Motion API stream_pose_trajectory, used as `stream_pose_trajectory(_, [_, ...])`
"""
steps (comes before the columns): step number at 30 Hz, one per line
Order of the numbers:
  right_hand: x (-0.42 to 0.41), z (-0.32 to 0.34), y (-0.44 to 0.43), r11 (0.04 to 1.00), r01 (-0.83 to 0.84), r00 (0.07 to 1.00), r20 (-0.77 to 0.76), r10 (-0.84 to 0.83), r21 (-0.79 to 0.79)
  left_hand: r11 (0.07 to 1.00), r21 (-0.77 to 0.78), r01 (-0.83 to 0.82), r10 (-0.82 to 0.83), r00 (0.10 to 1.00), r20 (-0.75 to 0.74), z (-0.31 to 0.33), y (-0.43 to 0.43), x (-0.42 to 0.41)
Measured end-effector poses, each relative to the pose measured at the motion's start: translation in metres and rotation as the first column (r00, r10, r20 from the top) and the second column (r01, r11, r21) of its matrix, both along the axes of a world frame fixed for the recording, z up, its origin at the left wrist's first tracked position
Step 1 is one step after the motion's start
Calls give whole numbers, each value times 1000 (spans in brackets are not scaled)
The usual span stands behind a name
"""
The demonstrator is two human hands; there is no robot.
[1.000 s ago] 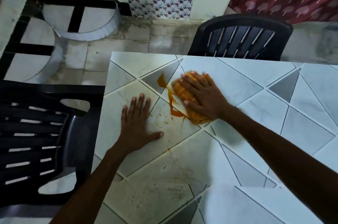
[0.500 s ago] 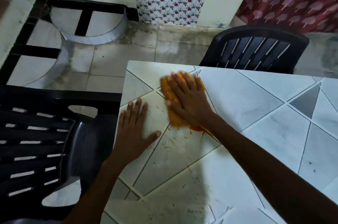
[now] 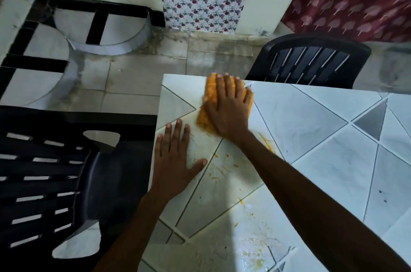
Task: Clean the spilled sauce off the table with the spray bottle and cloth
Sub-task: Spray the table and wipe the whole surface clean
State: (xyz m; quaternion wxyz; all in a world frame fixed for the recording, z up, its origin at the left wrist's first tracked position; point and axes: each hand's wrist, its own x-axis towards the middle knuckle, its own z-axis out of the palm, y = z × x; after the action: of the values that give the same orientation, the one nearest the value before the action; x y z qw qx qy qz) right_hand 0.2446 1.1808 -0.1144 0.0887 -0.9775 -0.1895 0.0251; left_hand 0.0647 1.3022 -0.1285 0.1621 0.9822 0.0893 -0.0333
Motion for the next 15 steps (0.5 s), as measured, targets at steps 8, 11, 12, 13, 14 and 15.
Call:
stream_pose_trajectory(8, [-10, 1, -79, 976, -211, 976, -56, 208, -58, 983, -184, -1, 21, 994, 107, 4, 7, -17])
stream_pose_trajectory(11, [21, 6, -7, 923, 385, 920, -84, -383, 2, 987, -148, -58, 77, 989, 127, 6, 6, -37])
stream_pose_trajectory(12, [28, 9, 20, 872, 489, 865, -130, -485, 1, 986, -150, -77, 97, 987, 130, 4, 6, -45])
stream_pose_trajectory(13, [30, 9, 41, 862, 507, 852, -148, -503, -13, 983, -157, -93, 113, 986, 125, 3, 6, -50])
stream_pose_trajectory(14, [25, 8, 56, 899, 439, 890, -130, -437, -20, 980, -164, -111, 130, 985, 115, 2, 5, -54])
stream_pose_trajectory(15, [13, 4, 64, 952, 304, 949, -83, -305, -21, 978, -166, -128, 147, 984, 104, 0, 5, -58])
